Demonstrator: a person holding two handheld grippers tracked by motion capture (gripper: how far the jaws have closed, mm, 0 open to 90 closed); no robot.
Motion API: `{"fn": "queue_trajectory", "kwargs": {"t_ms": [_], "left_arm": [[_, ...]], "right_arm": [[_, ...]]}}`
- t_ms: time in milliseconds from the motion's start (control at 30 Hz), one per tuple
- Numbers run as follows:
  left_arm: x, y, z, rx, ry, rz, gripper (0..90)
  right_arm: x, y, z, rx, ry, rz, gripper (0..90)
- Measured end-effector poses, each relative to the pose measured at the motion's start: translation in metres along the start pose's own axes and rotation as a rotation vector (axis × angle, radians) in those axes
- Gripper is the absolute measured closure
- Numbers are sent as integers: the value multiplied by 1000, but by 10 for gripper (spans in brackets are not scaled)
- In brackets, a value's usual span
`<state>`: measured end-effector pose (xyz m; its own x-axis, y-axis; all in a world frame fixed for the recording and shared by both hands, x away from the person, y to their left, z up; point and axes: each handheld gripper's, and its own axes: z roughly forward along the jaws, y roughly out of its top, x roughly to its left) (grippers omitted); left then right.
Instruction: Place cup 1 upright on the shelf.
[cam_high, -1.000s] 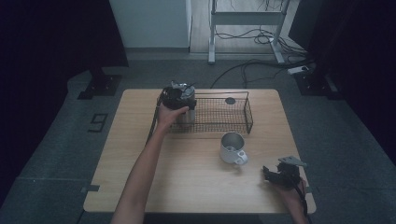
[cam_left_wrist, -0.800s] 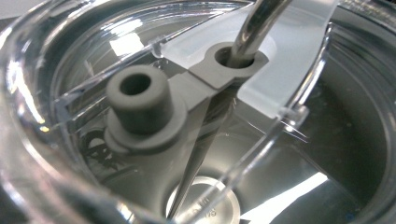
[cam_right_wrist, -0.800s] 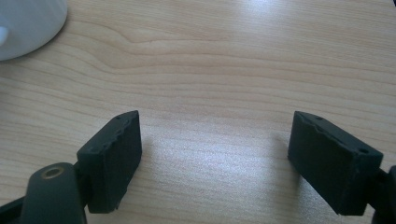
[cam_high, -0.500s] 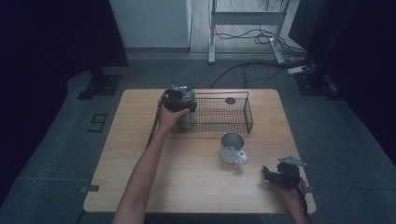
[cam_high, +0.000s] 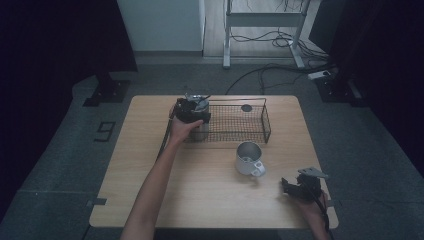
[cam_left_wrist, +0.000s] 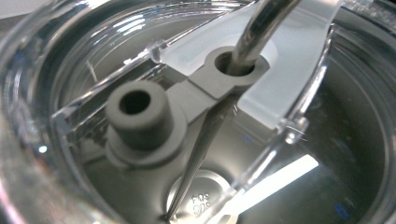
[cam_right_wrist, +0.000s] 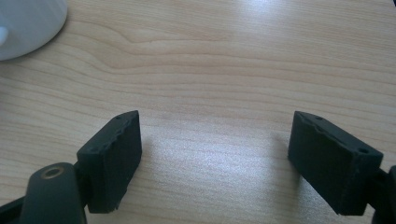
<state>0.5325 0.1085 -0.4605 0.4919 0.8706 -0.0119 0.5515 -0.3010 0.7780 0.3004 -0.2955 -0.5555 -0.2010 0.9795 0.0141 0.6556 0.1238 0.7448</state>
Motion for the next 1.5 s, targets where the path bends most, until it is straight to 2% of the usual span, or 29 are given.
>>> {"fn": "queue_trajectory", "kwargs": {"t_ms": [67,500,600,1033,1400,1500], "left_arm": [[-1,-1,-2,4,7,10,39],[-2,-4,-5,7,11,5,36],[-3,-4,-7,0,20,14,4],[-4,6,-34,-68,27,50,0],[-5,7,-66,-119,25,82,0],[-5,6,-74,-132,14,72,0]], "right_arm": [[0,0,0,0,0,0,173],[0,0,0,0,0,0,173],[0,0,0,0,0,0,173],[0,0,0,0,-1,0,171],[0,0,0,0,-1,0,170],[0,0,0,0,-1,1,170]]}}
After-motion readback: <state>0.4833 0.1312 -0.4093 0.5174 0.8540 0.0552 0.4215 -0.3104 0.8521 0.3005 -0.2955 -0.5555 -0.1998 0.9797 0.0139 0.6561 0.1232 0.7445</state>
